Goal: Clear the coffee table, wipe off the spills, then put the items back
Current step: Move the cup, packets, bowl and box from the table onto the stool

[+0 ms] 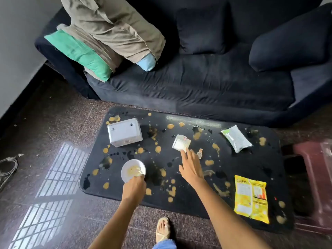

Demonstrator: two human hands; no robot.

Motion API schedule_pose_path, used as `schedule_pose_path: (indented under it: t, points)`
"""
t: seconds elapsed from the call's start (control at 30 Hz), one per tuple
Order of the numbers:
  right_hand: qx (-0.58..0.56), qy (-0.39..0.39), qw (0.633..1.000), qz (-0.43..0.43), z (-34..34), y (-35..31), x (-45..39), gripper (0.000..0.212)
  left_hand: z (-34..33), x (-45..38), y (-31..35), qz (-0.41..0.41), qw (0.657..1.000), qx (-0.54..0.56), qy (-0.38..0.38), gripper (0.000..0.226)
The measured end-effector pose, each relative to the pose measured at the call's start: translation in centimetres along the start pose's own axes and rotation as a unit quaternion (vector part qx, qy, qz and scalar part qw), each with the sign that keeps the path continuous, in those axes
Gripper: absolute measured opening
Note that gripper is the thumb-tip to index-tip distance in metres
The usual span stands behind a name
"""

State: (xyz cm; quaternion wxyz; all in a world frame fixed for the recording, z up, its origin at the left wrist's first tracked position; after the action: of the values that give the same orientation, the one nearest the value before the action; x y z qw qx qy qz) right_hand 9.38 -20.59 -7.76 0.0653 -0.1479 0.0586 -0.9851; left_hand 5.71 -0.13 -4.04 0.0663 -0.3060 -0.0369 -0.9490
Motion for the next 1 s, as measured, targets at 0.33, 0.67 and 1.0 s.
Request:
schedule_pose_path:
  t: [0.33, 0.67, 1.0]
  points:
    - [0.032, -0.001, 0.999, -0.017, -1.0, 1.1, -8.6, 0.092, -1.2, -7.1, 2.5, -0.028, 1.000, 0.005, 0.012, 0.031]
    - [-0.173, 0.132, 0.975, -0.046, -0.3, 3.6, -6.3, 0.082, 0.1, -8.7, 4.9, -0.050, 0.998, 0.025, 0.025, 0.031]
    - [-0.352, 0.261, 0.886, -0.151, -0.7, 10.3, 3.1, 0.069, -1.3, -7.4, 14.7, -0.091, 0.995, 0.044, 0.019, 0.033]
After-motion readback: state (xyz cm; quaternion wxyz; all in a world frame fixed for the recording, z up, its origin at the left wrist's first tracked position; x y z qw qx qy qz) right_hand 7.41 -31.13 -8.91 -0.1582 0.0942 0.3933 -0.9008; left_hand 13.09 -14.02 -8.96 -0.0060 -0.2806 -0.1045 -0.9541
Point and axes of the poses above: each hand's wrist, its own x-axis away from the middle knuckle, its own z-axis out of the back of the hand, y = z × x, the point moved 7 cm from there along -x, towards the middle knuckle, and after that the axes turned 7 degrees about z, right-handed, at the moved point
